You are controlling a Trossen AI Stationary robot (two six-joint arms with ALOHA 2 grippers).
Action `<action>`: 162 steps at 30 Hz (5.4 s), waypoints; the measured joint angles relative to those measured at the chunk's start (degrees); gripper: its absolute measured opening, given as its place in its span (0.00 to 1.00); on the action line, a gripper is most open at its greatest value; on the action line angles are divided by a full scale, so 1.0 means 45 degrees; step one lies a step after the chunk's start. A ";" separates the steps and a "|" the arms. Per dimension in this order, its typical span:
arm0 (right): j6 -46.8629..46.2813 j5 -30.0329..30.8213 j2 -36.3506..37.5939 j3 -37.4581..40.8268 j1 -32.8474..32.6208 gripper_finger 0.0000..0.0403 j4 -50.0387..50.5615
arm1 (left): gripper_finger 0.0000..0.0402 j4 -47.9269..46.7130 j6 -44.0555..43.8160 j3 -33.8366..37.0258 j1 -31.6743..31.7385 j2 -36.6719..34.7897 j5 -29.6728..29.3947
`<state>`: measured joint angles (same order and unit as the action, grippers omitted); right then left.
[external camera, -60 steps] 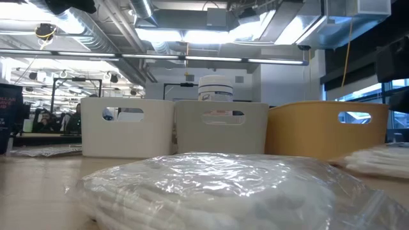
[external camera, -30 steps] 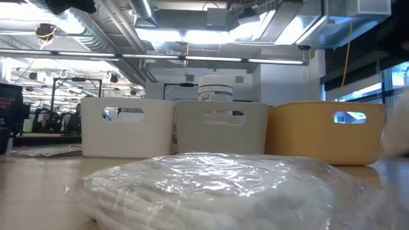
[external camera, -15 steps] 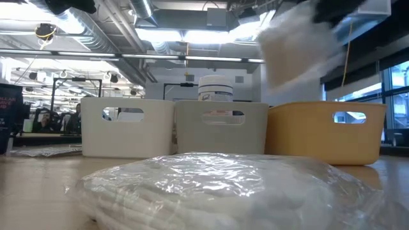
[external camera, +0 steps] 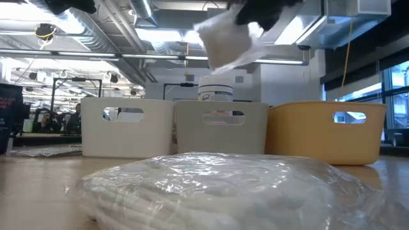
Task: Pick & Place Travel size toiletries
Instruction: Put the white cotton pack into the gray bin, then put the blue shave cream into the yellow bin
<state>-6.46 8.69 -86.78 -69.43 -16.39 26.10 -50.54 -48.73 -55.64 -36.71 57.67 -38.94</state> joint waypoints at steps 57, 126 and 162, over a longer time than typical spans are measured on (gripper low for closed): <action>0.0544 -0.6134 -0.1660 0.0024 0.4942 0.56 0.0968 | 0.13 -0.0005 0.0001 0.0000 0.0000 -0.0005 0.0000; 0.3969 -0.2833 0.3195 0.0024 1.1247 0.41 0.4018 | 0.38 0.0676 1.2693 0.0000 1.8015 0.2647 0.7344; 0.4877 -0.2799 0.3180 0.0024 1.1606 0.41 0.4118 | 0.31 0.1447 1.0997 0.2444 1.8277 0.4068 0.8841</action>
<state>15.49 -3.90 -72.47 -69.32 35.83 44.63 -44.03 0.75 -44.64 45.54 75.98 0.85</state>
